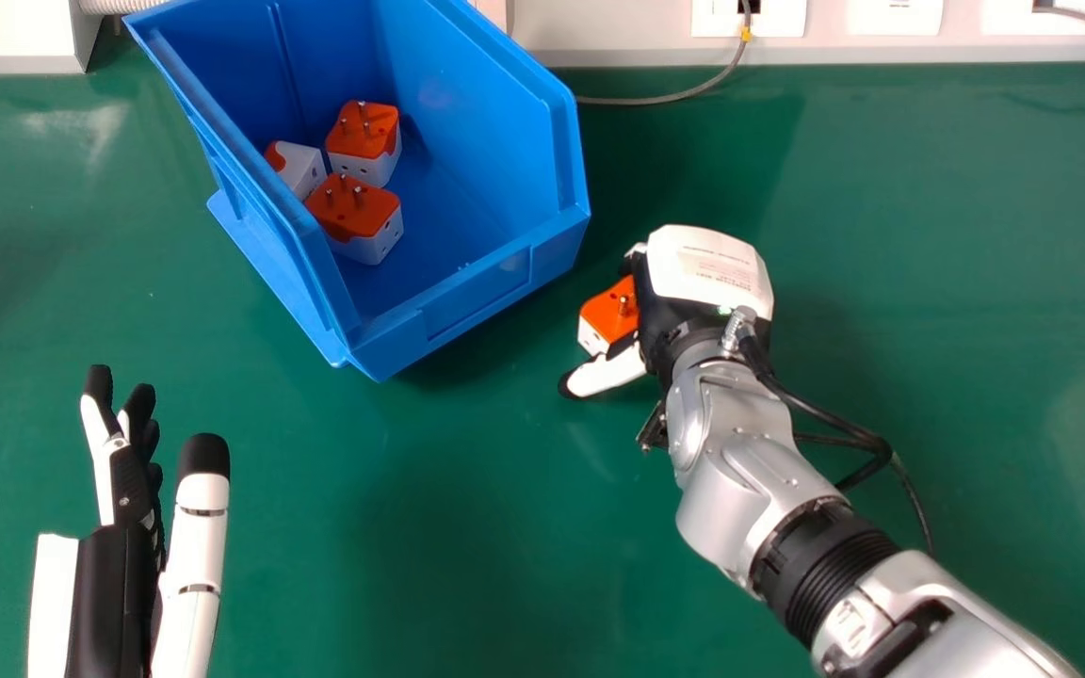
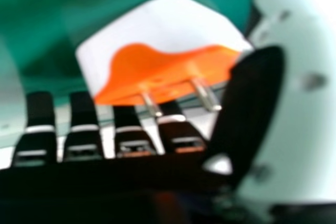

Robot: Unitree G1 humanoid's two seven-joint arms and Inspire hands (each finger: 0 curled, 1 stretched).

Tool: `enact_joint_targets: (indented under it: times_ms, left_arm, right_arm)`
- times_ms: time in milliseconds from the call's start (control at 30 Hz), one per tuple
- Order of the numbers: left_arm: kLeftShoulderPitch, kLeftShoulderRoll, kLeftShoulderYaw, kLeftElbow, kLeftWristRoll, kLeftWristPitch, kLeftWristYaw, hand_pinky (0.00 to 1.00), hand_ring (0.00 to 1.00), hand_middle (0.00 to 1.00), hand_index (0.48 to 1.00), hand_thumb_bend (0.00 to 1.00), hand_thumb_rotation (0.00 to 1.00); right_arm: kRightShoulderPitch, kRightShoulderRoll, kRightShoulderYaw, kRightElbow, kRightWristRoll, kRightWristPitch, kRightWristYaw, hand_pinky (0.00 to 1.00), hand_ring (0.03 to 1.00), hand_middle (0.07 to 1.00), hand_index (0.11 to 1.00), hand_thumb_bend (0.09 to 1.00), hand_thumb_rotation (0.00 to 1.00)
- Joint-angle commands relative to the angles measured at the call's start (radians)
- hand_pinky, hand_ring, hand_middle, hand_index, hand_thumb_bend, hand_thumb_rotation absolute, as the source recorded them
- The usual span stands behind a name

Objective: Pick all objects and put in blue box

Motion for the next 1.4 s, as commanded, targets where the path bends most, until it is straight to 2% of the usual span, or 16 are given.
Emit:
enact_joint_targets:
  times_ms: [0, 267, 367, 400, 433, 500, 567, 600, 700, 867, 1000, 1133, 1367]
  left_arm:
    - [0.005, 0.003, -0.004, -0.012, 0.010, -0.024, 0.003, 1.00, 1.00, 1.00, 1.000, 0.47, 1.00]
    - [0.012, -0.002, -0.014, -0.021, 0.014, -0.028, 0.009, 1.00, 1.00, 1.00, 1.000, 0.47, 1.00]
    - [0.016, -0.003, -0.016, -0.024, 0.017, -0.027, 0.011, 1.00, 1.00, 1.00, 1.000, 0.47, 1.00]
    - [0.017, -0.003, -0.016, -0.024, 0.018, -0.027, 0.012, 1.00, 1.00, 1.00, 1.000, 0.47, 1.00]
    - [0.017, -0.003, -0.016, -0.024, 0.019, -0.027, 0.012, 1.00, 1.00, 1.00, 1.000, 0.47, 1.00]
    - [0.017, -0.003, -0.017, -0.025, 0.020, -0.027, 0.013, 1.00, 1.00, 1.00, 1.000, 0.48, 1.00]
    - [0.018, -0.003, -0.017, -0.027, 0.020, -0.025, 0.012, 1.00, 1.00, 1.00, 1.000, 0.48, 1.00]
    - [0.019, -0.004, -0.018, -0.028, 0.020, -0.024, 0.012, 1.00, 1.00, 1.00, 1.000, 0.48, 1.00]
    - [0.020, -0.004, -0.017, -0.029, 0.020, -0.023, 0.012, 1.00, 1.00, 1.00, 1.000, 0.48, 1.00]
    - [0.017, -0.002, -0.014, -0.020, 0.018, -0.030, 0.012, 1.00, 1.00, 1.00, 1.000, 0.48, 1.00]
    - [0.019, -0.001, -0.014, -0.025, 0.015, -0.026, 0.010, 1.00, 1.00, 1.00, 1.000, 0.49, 1.00]
    - [0.023, -0.004, -0.018, -0.035, 0.019, -0.020, 0.011, 1.00, 1.00, 1.00, 1.000, 0.49, 1.00]
    - [0.018, -0.004, -0.018, -0.036, 0.018, -0.014, 0.010, 1.00, 1.00, 1.00, 1.000, 0.49, 1.00]
  right_arm:
    - [-0.052, 0.000, 0.005, 0.002, -0.005, -0.007, -0.001, 0.79, 0.855, 0.907, 0.796, 0.676, 0.35]
    - [-0.080, -0.002, 0.000, 0.033, 0.009, -0.007, 0.010, 0.77, 0.842, 0.892, 0.762, 0.669, 0.33]
    - [-0.088, -0.010, -0.012, 0.057, 0.026, -0.047, -0.006, 0.76, 0.840, 0.888, 0.731, 0.670, 0.31]
    - [-0.084, -0.015, -0.020, 0.058, 0.036, -0.069, -0.017, 0.75, 0.824, 0.865, 0.681, 0.640, 0.27]
    - [-0.081, -0.020, -0.027, 0.060, 0.043, -0.092, -0.029, 0.75, 0.824, 0.865, 0.681, 0.640, 0.27]
    - [-0.079, -0.025, -0.036, 0.070, 0.053, -0.119, -0.046, 0.50, 0.569, 0.628, 0.609, 0.594, 0.21]
    - [-0.081, -0.028, -0.040, 0.084, 0.061, -0.133, -0.055, 0.34, 0.412, 0.479, 0.563, 0.564, 0.18]
    - [-0.083, -0.030, -0.041, 0.092, 0.063, -0.141, -0.054, 0.34, 0.412, 0.479, 0.563, 0.564, 0.18]
    - [-0.088, -0.035, -0.044, 0.108, 0.070, -0.166, -0.050, 0.23, 0.296, 0.474, 0.523, 0.547, 0.09]
    - [-0.093, -0.039, -0.044, 0.122, 0.068, -0.179, -0.047, 0.17, 0.235, 0.417, 0.507, 0.529, 0.04]
    - [-0.099, -0.040, -0.043, 0.130, 0.071, -0.184, -0.036, 0.16, 0.216, 0.398, 0.504, 0.523, 0.02]
    - [-0.100, -0.043, -0.054, 0.127, 0.081, -0.189, -0.030, 0.15, 0.207, 0.388, 0.500, 0.520, 0.01]
    - [-0.098, -0.048, -0.060, 0.121, 0.095, -0.193, -0.033, 0.13, 0.197, 0.380, 0.498, 0.518, 0.00]
